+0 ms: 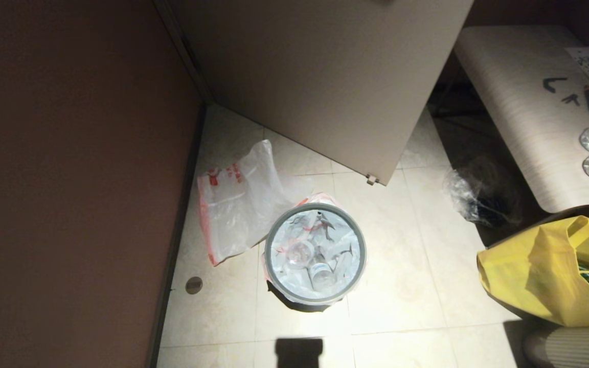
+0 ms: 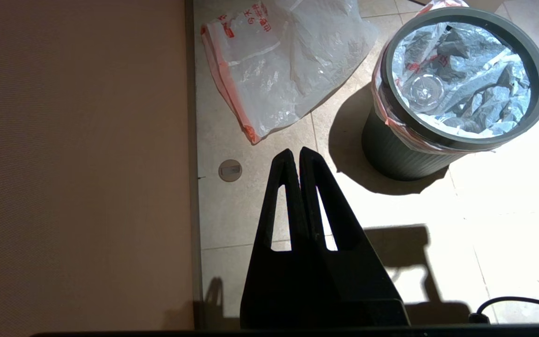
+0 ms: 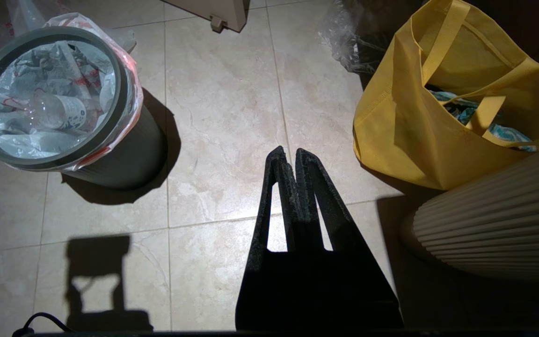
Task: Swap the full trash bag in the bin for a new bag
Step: Place the trash can ring on the floor
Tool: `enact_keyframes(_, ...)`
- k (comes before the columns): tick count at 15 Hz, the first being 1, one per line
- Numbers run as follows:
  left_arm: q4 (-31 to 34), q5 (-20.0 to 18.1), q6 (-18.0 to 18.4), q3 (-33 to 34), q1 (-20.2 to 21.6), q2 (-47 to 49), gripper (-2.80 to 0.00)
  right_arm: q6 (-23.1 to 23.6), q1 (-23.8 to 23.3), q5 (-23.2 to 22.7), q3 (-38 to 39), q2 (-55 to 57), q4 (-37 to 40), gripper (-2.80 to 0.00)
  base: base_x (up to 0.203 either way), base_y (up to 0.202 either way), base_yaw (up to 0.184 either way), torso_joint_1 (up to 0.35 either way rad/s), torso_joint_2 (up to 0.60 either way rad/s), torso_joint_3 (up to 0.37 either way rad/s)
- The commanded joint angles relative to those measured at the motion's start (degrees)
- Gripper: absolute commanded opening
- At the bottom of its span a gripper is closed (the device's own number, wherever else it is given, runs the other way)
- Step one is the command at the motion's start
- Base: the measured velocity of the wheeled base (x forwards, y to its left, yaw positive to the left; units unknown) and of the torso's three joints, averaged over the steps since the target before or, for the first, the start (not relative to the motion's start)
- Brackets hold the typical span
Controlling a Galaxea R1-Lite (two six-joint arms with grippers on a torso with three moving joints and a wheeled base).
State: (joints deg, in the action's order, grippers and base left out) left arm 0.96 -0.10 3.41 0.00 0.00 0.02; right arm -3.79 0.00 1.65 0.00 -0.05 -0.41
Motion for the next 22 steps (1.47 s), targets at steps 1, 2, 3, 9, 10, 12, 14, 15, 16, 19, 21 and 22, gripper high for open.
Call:
enact_keyframes(1,0.0,0.0,0.0,0.4,0.0,0.0,-2.80,0.0,0.0,0.0,0.0,0.0,0.0,-2.80,0.000,0.000,0.000,0.000,0.00,0.000)
enact_keyframes(2,0.0,0.0,0.0,0.4,0.0,0.0,-2.80,0.0,0.0,0.0,0.0,0.0,0.0,-2.80,0.000,0.000,0.000,0.000,0.00,0.000)
enact_keyframes(3,0.0,0.0,0.0,0.4,0.0,0.0,-2.80,0.0,0.0,0.0,0.0,0.0,0.0,-2.80,0.000,0.000,0.000,0.000,0.00,0.000)
enact_keyframes(9,0.0,0.0,0.0,0.4,0.0,0.0,-2.80,0.3,0.0,0.0,0.0,0.0,0.1,-2.80,0.000,0.000,0.000,0.000,0.00,0.000)
enact_keyframes(10,0.0,0.0,0.0,0.4,0.0,0.0,-2.80,0.4,0.0,0.0,0.0,0.0,0.0,-2.80,0.000,0.000,0.000,0.000,0.00,0.000)
enact_keyframes(12,0.0,0.0,0.0,0.4,0.0,0.0,-2.80,1.3,0.0,-0.1,0.0,0.0,0.1,-2.80,0.000,0.000,0.000,0.000,0.00,0.000)
enact_keyframes(14,0.0,0.0,0.0,0.4,0.0,0.0,-2.80,4.5,0.0,-0.4,0.0,0.1,0.2,-2.80,0.000,0.000,0.000,0.000,0.00,0.000)
enact_keyframes(15,0.0,0.0,0.0,0.4,0.0,0.0,-2.80,5.7,0.0,-0.8,-0.1,0.1,0.2,-2.80,0.000,0.000,0.000,0.000,0.00,0.000)
enact_keyframes(16,0.0,0.0,0.0,0.4,0.0,0.0,-2.80,6.2,0.0,-1.2,-0.4,0.0,0.2,-2.80,0.000,0.000,0.000,0.000,0.00,0.000)
enact_keyframes(19,0.0,0.0,0.0,0.4,0.0,0.0,-2.80,7.5,0.0,-1.0,-4.8,2.5,1.0,-2.80,0.000,0.000,0.000,0.000,0.00,0.000)
enact_keyframes(21,0.0,0.0,0.0,0.4,0.0,0.0,-2.80,8.4,0.1,-1.0,-9.7,7.6,1.3,-2.80,0.000,0.000,0.000,0.000,0.00,0.000)
enact_keyframes(22,0.0,0.0,0.0,0.4,0.0,0.0,-2.80,9.0,0.1,-1.1,-12.8,10.6,1.3,-2.80,0.000,0.000,0.000,0.000,0.00,0.000)
